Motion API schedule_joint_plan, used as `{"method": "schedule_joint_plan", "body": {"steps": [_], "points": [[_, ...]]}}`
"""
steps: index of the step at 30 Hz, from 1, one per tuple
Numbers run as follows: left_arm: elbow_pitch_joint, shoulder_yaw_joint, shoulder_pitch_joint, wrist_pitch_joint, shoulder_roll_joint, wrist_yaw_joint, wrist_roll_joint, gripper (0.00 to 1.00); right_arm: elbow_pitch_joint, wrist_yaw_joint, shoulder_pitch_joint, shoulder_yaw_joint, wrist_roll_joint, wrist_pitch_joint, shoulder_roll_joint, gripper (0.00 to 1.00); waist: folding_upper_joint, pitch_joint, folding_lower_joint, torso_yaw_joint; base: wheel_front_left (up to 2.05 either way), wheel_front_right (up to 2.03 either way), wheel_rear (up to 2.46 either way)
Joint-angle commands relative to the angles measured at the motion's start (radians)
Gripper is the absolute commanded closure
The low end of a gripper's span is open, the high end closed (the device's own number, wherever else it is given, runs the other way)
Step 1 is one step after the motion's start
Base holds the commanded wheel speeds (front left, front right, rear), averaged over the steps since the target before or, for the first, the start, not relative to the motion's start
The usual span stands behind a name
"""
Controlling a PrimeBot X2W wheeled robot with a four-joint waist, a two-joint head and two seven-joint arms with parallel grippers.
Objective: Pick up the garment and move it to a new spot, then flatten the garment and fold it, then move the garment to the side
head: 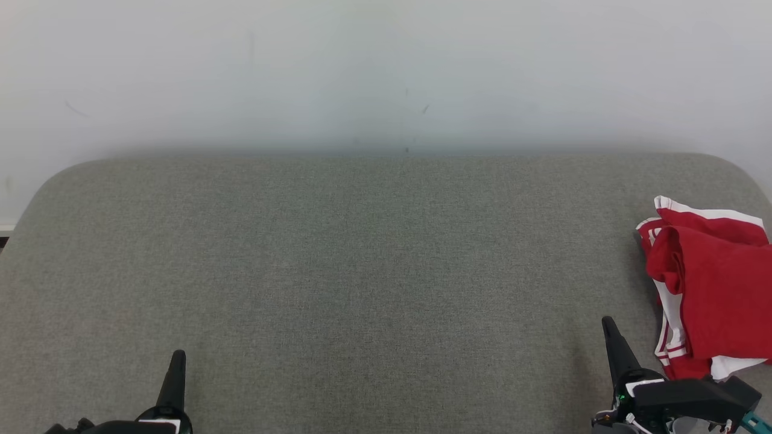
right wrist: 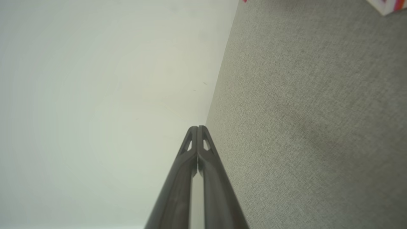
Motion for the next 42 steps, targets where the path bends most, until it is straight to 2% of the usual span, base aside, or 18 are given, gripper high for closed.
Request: {"method": "schedule_joint_plan", "body": {"steps": [1,30,42], "points": [[-0.010,0.003,-0.014,0.005,0.005,-0.003,-0.023,1.00,-0.010,-0.002,-0.012,-0.004,0.023,0.005,0.000,1.00,-0.0001,0.000,0.0000,0.000,0.00,0.00,0.00],[-0.036,0.016,-0.035,0.058,0.006,-0.020,-0.221,1.00,-0.048,-0.002,-0.018,-0.022,0.242,0.056,0.000,1.00,-0.0001,0.006,0.0000,0.010,0.00,0.00,0.00],[-0.035,0.016,-0.035,0.056,0.006,-0.020,-0.218,1.00,-0.046,-0.002,-0.018,-0.022,0.236,0.056,0.000,1.00,-0.0001,0.006,0.0000,0.010,0.00,0.00,0.00]]}}
